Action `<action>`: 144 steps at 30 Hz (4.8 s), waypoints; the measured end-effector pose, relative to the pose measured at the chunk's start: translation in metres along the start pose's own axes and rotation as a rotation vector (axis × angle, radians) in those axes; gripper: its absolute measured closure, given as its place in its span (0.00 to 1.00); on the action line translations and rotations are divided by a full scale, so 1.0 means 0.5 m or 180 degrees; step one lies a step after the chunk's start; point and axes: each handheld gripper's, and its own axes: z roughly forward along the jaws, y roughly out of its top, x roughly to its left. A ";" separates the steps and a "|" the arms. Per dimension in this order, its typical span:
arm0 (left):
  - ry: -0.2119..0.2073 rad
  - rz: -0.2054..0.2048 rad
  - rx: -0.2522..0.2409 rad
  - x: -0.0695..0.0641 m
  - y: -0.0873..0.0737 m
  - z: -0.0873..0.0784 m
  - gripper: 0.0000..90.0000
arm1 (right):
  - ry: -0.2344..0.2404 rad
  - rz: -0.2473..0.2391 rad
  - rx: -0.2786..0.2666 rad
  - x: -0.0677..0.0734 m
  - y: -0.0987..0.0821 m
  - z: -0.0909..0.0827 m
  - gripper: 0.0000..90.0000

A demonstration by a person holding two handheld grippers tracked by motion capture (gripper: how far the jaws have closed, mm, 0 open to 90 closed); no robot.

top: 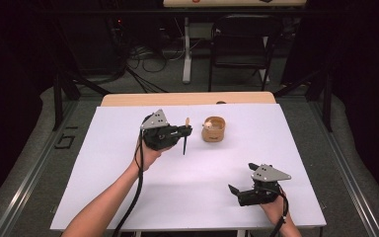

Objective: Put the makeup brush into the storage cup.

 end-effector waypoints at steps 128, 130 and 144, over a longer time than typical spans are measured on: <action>0.0344 0.0042 -0.0233 0.082 0.134 0.241 0.92 | 0.0041 0.0042 -0.0245 -0.014 0.001 -0.019 0.00; 0.0355 0.0032 -0.0229 0.083 0.131 0.244 0.92 | 0.0040 0.0043 -0.0239 -0.014 0.001 -0.019 0.00; 0.0380 -0.0020 -0.0196 0.088 0.120 0.253 0.91 | 0.0038 0.0034 -0.0220 -0.014 0.002 -0.021 0.00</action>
